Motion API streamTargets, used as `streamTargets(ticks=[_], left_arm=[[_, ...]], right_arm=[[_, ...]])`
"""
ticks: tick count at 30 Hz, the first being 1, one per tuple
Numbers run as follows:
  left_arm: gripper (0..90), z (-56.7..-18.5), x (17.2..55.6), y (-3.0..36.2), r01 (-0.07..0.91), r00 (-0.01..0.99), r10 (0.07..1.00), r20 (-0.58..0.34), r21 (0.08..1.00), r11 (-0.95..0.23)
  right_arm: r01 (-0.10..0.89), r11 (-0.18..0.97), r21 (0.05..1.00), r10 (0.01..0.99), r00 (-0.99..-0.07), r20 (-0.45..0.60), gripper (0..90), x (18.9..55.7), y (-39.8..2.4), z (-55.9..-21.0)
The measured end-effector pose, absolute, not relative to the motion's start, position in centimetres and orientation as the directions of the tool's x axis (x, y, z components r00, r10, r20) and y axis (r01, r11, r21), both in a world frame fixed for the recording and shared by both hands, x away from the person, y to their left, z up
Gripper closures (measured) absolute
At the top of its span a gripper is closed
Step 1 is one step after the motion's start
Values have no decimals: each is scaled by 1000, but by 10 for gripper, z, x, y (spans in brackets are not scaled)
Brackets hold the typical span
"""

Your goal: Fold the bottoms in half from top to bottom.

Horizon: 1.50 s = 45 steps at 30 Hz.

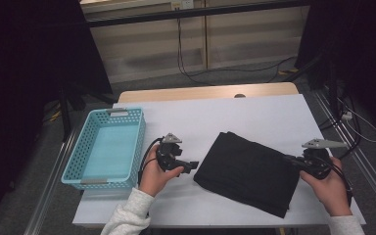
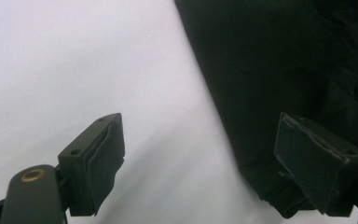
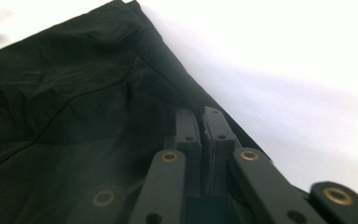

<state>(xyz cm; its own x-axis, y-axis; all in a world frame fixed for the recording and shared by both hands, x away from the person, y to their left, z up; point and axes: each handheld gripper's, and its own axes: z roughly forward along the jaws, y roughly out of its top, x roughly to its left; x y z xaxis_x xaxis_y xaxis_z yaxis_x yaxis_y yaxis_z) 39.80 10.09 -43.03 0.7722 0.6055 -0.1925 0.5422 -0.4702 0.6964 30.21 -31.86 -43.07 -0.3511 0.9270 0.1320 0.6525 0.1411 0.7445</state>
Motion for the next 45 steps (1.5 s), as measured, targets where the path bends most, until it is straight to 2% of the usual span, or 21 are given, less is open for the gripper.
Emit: streamTargets(ticks=[7, 9, 11, 12, 15, 17, 19, 27, 31, 35, 40, 43, 45], left_arm=[[161, -428, 397, 98, 536, 776, 600, -193, 704, -467], [161, -427, 397, 97, 531, 778, 598, -190, 707, -467], [161, -427, 397, 97, 528, 782, 594, -189, 707, -470], [161, -427, 397, 97, 529, 780, 596, -190, 708, -468], [162, -427, 397, 98, 533, 776, 601, -190, 707, -465], [161, -427, 397, 98, 532, 776, 602, -188, 707, -466], [162, -427, 397, 97, 532, 777, 601, -187, 705, -468], [162, -428, 397, 95, 530, 783, 595, -184, 699, -481], [163, -428, 397, 95, 534, 780, 595, -193, 700, -473], [162, -430, 397, 97, 534, 778, 600, -187, 699, -476], [162, -432, 398, 98, 542, 773, 604, -191, 694, -474], [162, -433, 397, 97, 543, 773, 605, -192, 693, -474], [161, -433, 396, 97, 544, 773, 605, -192, 691, -477]], right_arm=[[711, 165, 683, 955, -290, 70, 849, 289, -335, -449], [703, 175, 689, 958, -282, 44, 780, 289, -334, -452], [699, 188, 690, 965, -261, 1, 627, 289, -334, -452], [701, 190, 688, 966, -258, -5, 598, 289, -335, -452], [717, 136, 684, 967, -247, 67, 635, 289, -339, -455], [725, 99, 681, 962, -244, 120, 708, 288, -341, -456], [728, 83, 680, 954, -256, 158, 831, 287, -341, -457], [717, 90, 691, 932, -306, 196, 857, 289, -337, -453], [658, 157, 737, 919, -370, 135, 859, 298, -323, -446], [626, 170, 761, 913, -390, 117, 859, 312, -317, -441], [649, 181, 739, 931, -355, 84, 855, 325, -320, -455], [656, 111, 746, 935, -323, 145, 851, 324, -331, -464], [666, 115, 737, 937, -319, 142, 847, 323, -333, -461]])
